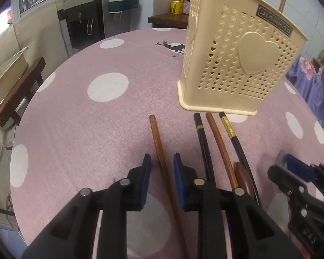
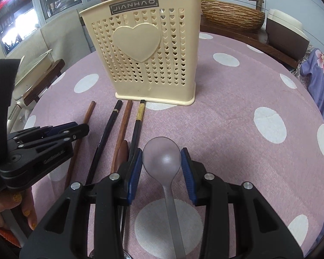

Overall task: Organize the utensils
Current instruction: 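Close the right tool on the clear spoon while the left tool grasps the brown chopstick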

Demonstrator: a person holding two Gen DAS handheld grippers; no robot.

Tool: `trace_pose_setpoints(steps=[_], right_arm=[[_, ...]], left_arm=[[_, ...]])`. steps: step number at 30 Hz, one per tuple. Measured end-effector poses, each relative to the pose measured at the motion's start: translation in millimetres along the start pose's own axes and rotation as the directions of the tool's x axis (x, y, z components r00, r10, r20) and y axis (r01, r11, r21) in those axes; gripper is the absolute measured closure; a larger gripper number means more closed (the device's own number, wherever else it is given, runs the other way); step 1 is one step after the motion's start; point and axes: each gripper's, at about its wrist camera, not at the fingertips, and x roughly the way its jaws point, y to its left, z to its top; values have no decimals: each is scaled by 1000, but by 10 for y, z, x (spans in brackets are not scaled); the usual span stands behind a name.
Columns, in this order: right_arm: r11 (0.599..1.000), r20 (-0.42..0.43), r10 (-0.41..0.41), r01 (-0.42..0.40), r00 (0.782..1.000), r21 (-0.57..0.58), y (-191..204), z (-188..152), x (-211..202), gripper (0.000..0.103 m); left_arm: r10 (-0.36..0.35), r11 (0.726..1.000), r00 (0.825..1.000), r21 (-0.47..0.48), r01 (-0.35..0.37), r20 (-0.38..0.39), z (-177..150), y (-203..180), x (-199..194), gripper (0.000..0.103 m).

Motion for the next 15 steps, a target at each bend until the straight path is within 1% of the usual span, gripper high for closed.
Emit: trace_pose_setpoints(steps=[8, 11, 15], right_arm=[[1000, 14, 18, -18, 1000, -9, 23, -16, -87, 66], [1000, 19, 18, -18, 1000, -10, 20, -11, -115, 66], [1000, 16, 16, -16, 1000, 0, -1, -15, -112, 66]], left_arm=[[50, 999, 999, -1, -50, 22, 154, -63, 125, 82], [76, 997, 997, 18, -76, 31, 178, -109, 158, 83], [84, 996, 996, 20, -85, 40, 184, -129, 166, 85]])
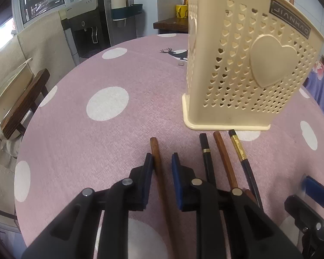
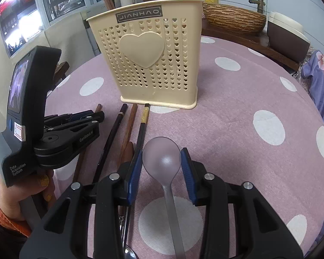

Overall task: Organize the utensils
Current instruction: 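Close the right tool on the clear spoon while the left tool grasps the brown chopstick, then lift the clear spoon and brown chopstick over the caddy with both tools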

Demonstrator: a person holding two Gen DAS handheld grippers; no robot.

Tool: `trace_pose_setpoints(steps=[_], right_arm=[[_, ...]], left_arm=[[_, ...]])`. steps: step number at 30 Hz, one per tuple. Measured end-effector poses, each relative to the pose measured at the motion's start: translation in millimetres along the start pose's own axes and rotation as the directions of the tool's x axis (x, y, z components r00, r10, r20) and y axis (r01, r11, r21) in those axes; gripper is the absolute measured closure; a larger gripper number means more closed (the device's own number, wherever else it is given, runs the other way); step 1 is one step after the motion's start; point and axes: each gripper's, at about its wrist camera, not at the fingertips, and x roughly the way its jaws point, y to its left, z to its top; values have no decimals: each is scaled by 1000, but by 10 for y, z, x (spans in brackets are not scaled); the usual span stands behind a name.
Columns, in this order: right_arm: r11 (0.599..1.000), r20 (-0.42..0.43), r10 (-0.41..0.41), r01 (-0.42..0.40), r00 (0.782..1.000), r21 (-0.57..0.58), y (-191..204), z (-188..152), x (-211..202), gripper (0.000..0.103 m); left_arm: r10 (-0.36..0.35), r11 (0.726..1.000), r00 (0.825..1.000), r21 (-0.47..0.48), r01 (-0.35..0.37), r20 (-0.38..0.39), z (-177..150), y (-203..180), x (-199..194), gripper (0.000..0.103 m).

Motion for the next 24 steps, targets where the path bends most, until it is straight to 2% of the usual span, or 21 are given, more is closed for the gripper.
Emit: trace_pose_setpoints(steps=[4, 20, 24], right_arm=[[1000, -6, 0, 0, 1000, 11, -18, -7, 33, 66], [1000, -4, 0, 1, 1000, 19, -4, -16, 43, 66], [1000, 0, 0, 0, 1000, 26, -10, -22, 29, 66]], left_arm=[[5, 1000, 1000, -3, -5, 3, 19, 12, 24, 93], [3, 1000, 1000, -6, -3, 13, 19, 7, 35, 94], [-17, 1000, 1000, -19, 17, 8, 24, 41, 33, 94]])
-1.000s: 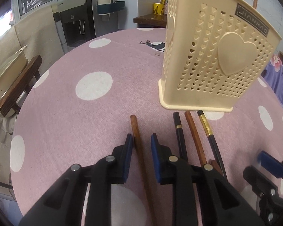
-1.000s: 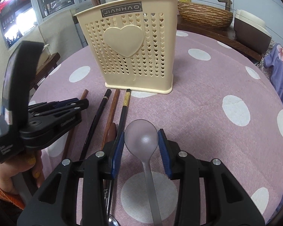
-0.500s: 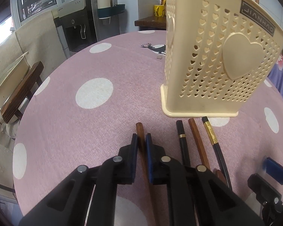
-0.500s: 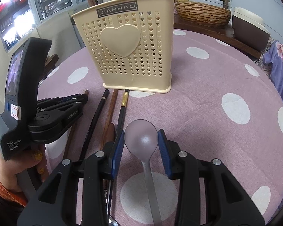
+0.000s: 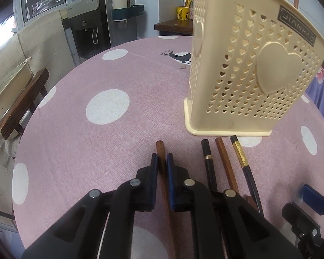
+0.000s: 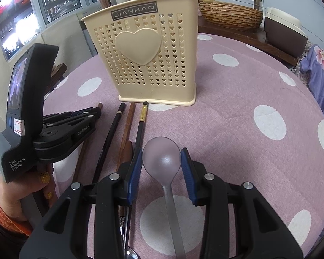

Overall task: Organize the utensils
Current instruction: 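Lift the clear spoon and brown chopstick over the caddy with both tools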

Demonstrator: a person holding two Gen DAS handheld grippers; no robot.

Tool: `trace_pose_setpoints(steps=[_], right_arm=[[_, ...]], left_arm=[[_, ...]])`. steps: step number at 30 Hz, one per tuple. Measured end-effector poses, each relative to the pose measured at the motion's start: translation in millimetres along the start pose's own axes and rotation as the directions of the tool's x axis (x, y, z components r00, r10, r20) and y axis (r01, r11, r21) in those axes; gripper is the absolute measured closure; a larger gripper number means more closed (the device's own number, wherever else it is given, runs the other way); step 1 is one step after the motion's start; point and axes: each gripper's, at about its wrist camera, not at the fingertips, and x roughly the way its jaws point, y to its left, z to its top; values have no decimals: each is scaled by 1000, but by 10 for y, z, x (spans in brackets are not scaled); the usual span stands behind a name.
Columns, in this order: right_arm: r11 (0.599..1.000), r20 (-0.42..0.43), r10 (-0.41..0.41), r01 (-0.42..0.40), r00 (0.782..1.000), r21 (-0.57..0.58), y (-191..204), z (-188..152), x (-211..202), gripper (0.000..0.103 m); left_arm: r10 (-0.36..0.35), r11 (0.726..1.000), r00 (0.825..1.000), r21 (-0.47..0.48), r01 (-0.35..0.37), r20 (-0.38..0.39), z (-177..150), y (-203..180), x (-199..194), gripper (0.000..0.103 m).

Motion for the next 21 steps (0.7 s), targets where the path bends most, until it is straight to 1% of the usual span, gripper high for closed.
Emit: trace_pose_setpoints(steps=[3, 7, 11, 12, 13, 15, 17, 20, 21], right_arm=[[1000, 5, -1, 1, 1000, 8, -20, 2, -19, 66], [1000, 11, -3, 2, 1000, 16, -57, 7, -48, 66], [1000, 40, 12, -13, 999, 23, -92, 26, -114, 66], [1000, 49, 16, -18, 999, 24, -98, 31, -133, 66], [999, 58, 21, -23, 998, 24, -102, 35, -155, 66], [999, 77, 35, -37, 996, 26, -109, 45, -215, 66], [999, 94, 40, -43, 995, 28, -108, 59, -275, 66], [998, 120, 49, -54, 992, 36, -115, 89, -390, 66], [998, 130, 54, -59, 990, 36, -118, 103, -436, 66]], left_arm=[[-12, 1000, 1000, -7, 12, -3, 4, 14, 2, 94], [-57, 998, 998, -35, 57, -12, 10, 53, -10, 94], [-101, 993, 995, -54, 102, 18, 13, 90, -125, 94], [-127, 990, 991, -64, 129, 30, 18, 109, -177, 94], [-138, 988, 990, -70, 140, 39, 21, 119, -226, 94], [-165, 983, 983, -68, 171, 85, 40, 147, -390, 94], [-174, 981, 977, -61, 182, 125, 69, 168, -558, 95], [-211, 973, 960, -55, 224, 183, 101, 212, -826, 95], [-214, 973, 955, -47, 228, 205, 108, 218, -923, 95]])
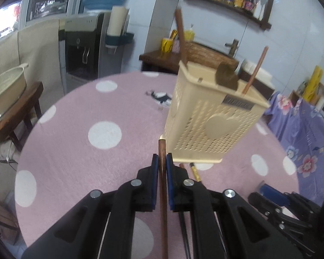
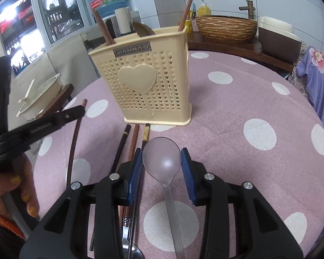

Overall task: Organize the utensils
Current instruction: 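Lift the clear spoon and brown chopstick over the caddy with both tools, then lower the spoon and chopstick into the caddy and open both tools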

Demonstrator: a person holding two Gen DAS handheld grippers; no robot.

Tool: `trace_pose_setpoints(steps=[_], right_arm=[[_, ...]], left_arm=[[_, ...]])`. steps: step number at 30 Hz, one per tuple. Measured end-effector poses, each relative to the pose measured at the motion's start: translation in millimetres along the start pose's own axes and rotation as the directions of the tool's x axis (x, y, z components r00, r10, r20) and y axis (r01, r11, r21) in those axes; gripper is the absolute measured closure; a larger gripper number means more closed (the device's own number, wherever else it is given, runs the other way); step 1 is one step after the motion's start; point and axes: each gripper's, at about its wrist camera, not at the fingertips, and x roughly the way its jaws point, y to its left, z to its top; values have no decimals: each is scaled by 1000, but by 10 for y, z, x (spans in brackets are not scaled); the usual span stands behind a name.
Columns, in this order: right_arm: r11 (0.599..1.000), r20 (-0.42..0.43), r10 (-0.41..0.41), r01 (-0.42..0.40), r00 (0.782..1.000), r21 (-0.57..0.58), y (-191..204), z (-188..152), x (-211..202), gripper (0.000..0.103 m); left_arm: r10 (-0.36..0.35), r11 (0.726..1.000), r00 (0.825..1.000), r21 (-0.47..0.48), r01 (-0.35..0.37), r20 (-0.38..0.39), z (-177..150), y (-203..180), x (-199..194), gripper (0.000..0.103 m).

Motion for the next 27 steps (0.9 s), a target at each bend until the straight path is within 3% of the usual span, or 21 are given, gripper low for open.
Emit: trace_pose_setpoints(steps=[9, 13, 17, 27], right_arm=[[1000, 60, 19, -19, 998, 2, 52, 109, -331, 66], [1000, 83, 12, -12, 997, -4, 87, 145, -440, 66], [1000, 89, 26, -28, 996, 15, 70, 152, -479, 66], [997, 96, 65, -67, 993, 24, 72, 225, -497, 66]], left_arm=[[-59, 998, 987, 33, 54, 148, 201, -76, -674, 95], [-56, 997, 979, 60, 45, 196, 290, -130, -813, 95], [-32, 997, 975, 71, 17, 222, 334, -124, -835, 95], [-53, 997, 971, 65, 39, 233, 404, -55, -905, 95]])
